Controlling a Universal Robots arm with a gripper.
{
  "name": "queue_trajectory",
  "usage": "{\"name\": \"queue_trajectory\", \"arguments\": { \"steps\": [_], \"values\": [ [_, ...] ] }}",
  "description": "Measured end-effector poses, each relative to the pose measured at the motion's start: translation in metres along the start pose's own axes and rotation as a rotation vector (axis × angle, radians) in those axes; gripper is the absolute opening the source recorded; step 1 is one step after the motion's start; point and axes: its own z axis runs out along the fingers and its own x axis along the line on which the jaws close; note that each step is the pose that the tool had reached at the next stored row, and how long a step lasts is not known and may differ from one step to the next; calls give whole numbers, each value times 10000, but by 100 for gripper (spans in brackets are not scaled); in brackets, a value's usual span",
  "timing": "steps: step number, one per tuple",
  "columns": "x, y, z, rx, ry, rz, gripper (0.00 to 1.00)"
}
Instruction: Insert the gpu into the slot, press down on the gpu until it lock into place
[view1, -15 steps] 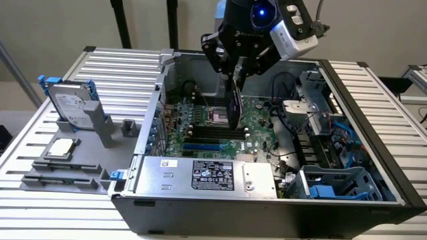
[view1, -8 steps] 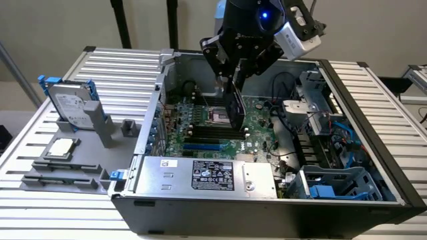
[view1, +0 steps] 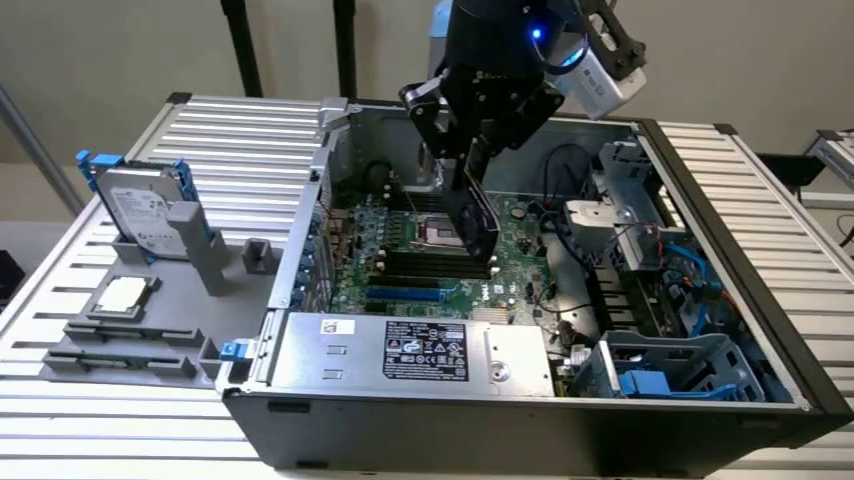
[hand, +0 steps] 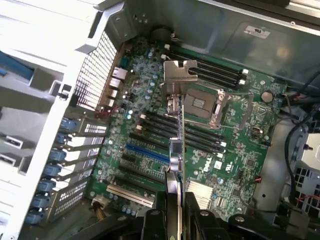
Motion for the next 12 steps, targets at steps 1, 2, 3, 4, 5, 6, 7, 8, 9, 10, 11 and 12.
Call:
{"name": "queue_trajectory", "arguments": {
  "steps": [1, 2, 3, 4, 5, 6, 7, 8, 9, 10, 11, 12],
  "values": [
    [0, 0, 2, 7, 14, -183, 26],
    [0, 0, 4, 15, 28, -364, 26],
    [0, 0, 7, 22, 42, -548, 26],
    [-1, -1, 9, 29, 55, -727, 26],
    [-1, -1, 11, 36, 69, -907, 26],
    [-1, -1, 14, 43, 84, -1091, 26],
    [-1, -1, 16, 50, 97, -1271, 26],
    [-1, -1, 19, 58, 111, -1449, 26],
    [-1, -2, 21, 65, 125, -1629, 26],
    [-1, -2, 23, 72, 140, -1813, 26],
    [-1, -2, 26, 79, 153, -1992, 26],
    [-1, -2, 28, 86, 167, -2172, 26]
  ]
}}
